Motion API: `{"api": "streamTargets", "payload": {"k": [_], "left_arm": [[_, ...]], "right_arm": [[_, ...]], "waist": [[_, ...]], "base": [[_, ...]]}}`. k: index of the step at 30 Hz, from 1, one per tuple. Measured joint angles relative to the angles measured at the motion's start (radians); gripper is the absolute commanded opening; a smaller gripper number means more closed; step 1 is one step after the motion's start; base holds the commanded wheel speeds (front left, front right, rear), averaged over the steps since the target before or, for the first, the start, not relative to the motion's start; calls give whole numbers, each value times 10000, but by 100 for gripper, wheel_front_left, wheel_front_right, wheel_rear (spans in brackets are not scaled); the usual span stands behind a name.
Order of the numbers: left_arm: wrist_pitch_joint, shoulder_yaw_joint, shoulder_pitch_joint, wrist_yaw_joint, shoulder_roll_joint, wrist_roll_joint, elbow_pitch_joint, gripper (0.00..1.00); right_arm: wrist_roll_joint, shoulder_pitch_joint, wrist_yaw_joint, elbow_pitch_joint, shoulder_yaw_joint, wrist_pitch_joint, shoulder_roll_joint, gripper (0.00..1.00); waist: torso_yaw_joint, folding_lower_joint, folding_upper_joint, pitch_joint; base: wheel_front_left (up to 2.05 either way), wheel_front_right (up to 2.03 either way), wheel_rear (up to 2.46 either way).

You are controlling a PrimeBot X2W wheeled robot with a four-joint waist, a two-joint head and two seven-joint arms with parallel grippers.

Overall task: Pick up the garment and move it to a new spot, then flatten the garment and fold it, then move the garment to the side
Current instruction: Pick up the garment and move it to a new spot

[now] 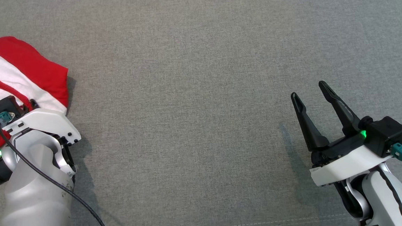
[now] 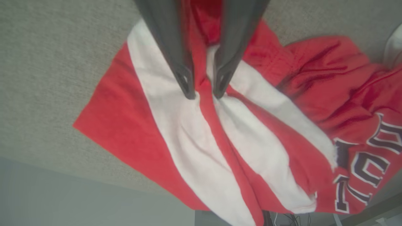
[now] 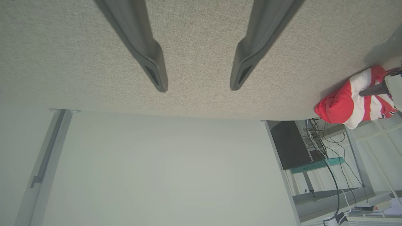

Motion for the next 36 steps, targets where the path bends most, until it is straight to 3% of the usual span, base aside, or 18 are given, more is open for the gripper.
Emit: {"api": "streamTargets", "payload": {"k": [7, 19, 26, 36], "left_arm": [[0, 105, 129, -142, 19, 0, -522, 0], [0, 506, 1415, -407, -71, 477, -3626, 0], [-2, 610, 1779, -688, -472, 830, -4976, 0], [-2, 190, 1778, -1235, -1011, 894, -5841, 0]], "right_arm": [[0, -60, 0, 35, -29, -2, 107, 100], [44, 56, 0, 125, -81, -2, 311, 100], [98, 158, 0, 150, -69, -13, 506, 100], [159, 628, 0, 337, -58, -15, 593, 100]], "waist": [[-69, 0, 0, -175], [-162, 0, 0, -981], [-369, 0, 0, -1608], [-1070, 0, 0, -2365]], "base": [[0, 0, 0], [0, 0, 0], [0, 0, 0], [0, 0, 0]]}}
